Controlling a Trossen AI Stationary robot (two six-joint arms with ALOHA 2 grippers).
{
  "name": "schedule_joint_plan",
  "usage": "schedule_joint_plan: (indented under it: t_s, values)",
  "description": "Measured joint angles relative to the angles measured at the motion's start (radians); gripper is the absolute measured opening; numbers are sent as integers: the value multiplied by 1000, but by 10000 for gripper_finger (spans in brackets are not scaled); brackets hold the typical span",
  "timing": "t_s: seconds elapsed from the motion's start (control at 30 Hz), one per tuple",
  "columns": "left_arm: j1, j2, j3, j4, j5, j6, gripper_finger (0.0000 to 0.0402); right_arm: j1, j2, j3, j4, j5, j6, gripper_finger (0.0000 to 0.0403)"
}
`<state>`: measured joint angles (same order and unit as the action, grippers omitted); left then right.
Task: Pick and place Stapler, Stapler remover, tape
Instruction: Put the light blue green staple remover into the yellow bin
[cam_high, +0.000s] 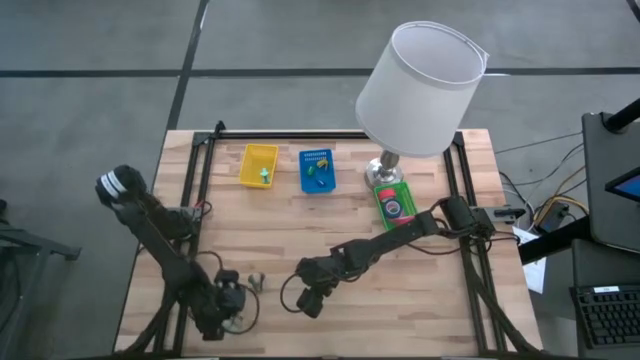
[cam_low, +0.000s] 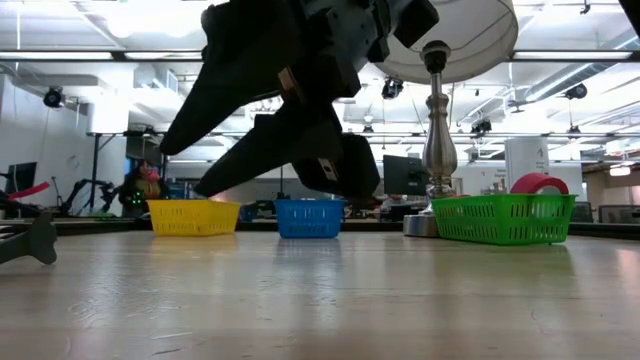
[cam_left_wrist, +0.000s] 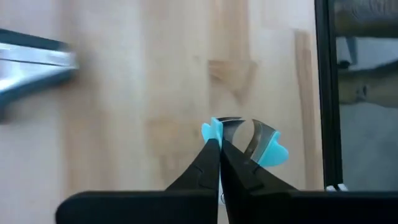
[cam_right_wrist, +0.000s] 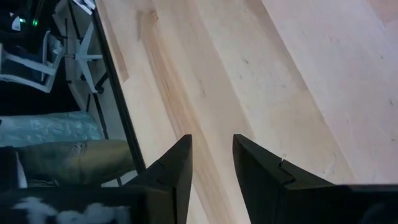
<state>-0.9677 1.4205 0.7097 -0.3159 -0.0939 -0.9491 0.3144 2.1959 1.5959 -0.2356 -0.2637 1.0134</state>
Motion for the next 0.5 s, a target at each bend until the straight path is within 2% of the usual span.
schedule_joint_plan:
  t_s: [0.2,0.37,0.5]
  values:
    - [34,-177,0,-187,-149,-17,3,0,0,0,0,1,1,102]
    - [94,-322,0,-351,-349,-12,5,-3,-1,0,-1,2,-2,95]
    - [196,-422,0,-473,-500,20,7,-7,-1,0,-1,4,-4,90]
